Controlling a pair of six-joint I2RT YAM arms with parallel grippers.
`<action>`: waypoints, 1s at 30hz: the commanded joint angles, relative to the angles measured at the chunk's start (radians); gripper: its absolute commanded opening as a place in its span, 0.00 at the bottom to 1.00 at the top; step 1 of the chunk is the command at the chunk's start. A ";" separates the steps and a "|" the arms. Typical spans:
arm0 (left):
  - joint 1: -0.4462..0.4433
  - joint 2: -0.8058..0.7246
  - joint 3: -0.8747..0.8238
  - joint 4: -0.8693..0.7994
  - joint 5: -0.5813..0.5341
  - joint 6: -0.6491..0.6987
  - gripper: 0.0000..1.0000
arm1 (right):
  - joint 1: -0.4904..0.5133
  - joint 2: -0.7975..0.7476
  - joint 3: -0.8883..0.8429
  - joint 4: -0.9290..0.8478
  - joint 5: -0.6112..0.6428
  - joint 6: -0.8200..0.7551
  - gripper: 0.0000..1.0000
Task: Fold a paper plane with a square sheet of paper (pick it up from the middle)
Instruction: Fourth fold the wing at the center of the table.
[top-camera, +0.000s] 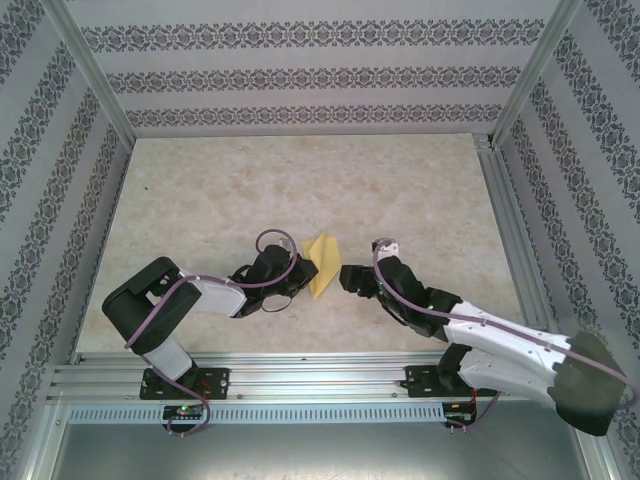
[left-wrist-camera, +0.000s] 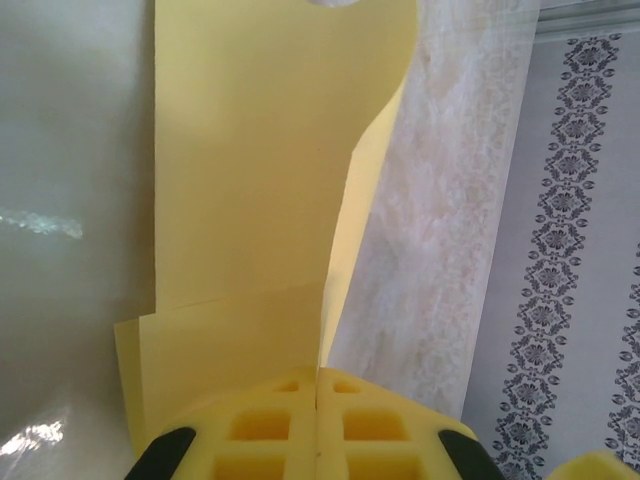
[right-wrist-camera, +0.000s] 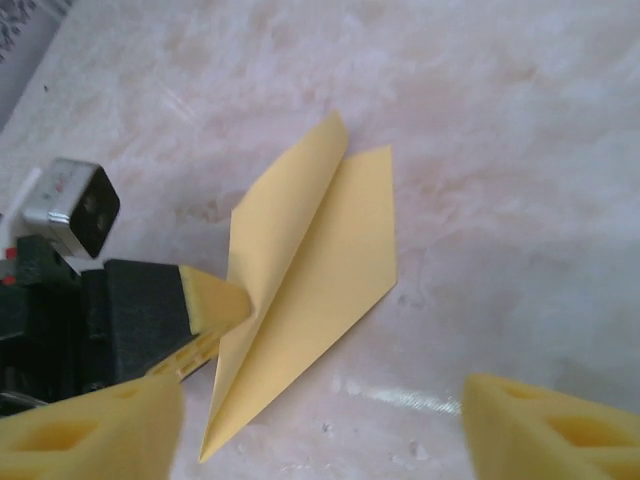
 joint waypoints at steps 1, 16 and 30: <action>-0.017 -0.008 0.024 -0.008 -0.028 -0.022 0.04 | -0.016 -0.164 -0.041 -0.057 0.137 -0.132 0.98; -0.021 0.037 0.031 0.060 -0.015 -0.081 0.04 | -0.113 -0.149 -0.164 0.076 -0.214 -0.076 0.62; -0.020 0.051 0.042 0.057 0.001 -0.077 0.04 | 0.055 0.414 -0.001 0.456 -0.207 -0.053 0.34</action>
